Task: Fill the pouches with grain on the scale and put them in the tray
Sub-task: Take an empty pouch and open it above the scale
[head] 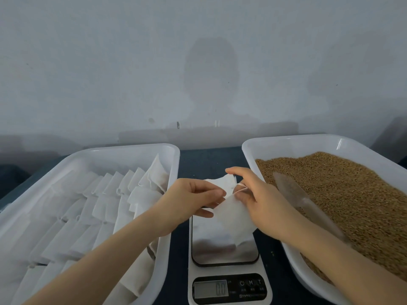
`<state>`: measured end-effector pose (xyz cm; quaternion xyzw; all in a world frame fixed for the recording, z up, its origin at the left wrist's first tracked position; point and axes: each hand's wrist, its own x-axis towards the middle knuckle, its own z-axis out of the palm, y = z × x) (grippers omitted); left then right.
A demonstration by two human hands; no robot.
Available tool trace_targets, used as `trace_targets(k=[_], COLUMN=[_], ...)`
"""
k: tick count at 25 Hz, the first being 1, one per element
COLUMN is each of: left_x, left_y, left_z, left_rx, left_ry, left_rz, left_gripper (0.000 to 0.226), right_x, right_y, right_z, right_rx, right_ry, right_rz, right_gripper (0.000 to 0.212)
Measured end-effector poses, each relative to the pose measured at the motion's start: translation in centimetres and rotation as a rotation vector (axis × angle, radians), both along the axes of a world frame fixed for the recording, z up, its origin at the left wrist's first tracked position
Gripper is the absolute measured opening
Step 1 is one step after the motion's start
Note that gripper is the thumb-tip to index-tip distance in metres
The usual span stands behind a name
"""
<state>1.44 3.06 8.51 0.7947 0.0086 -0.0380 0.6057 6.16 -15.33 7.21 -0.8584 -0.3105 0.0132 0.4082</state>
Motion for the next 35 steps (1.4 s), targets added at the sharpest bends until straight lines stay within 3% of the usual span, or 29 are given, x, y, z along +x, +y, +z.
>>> trace_targets(k=[7,9,12,15,16,23,31,35], left_x=[-0.1,0.0,0.2,0.2,0.1,-0.4,-0.3,-0.3], left_y=[-0.2,-0.1,-0.1,0.0,0.0,-0.4,-0.4,-0.7], left_z=[0.0,0.0,0.2,0.4,0.5,0.6,0.6,0.6], left_rx=[0.124,0.097,0.015,-0.052,-0.055,0.080,0.036,0.003], left_ry=[0.100,0.121,0.125,0.109,0.100,0.033,0.039,0.031], left_rz=[-0.095,-0.079,-0.023,-0.011,-0.018,-0.046,-0.070,0.021], left_gripper=[0.008,0.005,0.010,0.022,0.024,0.015,0.023,0.027], right_x=[-0.4,-0.3,-0.3,-0.7,-0.9,-1.8,-1.3,-0.9], right_y=[0.4,0.4,0.0,0.1,0.3,0.6,0.7,0.5], right_z=[-0.2,0.0,0.6,0.8,0.8,1.3,1.2,0.5], right_rx=[-0.014,0.114,0.317,0.237,0.199,0.180,0.182,0.088], right_ry=[-0.057,-0.179,-0.345,-0.204,-0.130,0.034,0.077,-0.059], right_rz=[0.077,-0.058,-0.250,-0.163,-0.108,0.096,0.022,-0.139], right_gripper=[0.054,0.052,0.028,0.003,0.003,0.031,0.021,0.020])
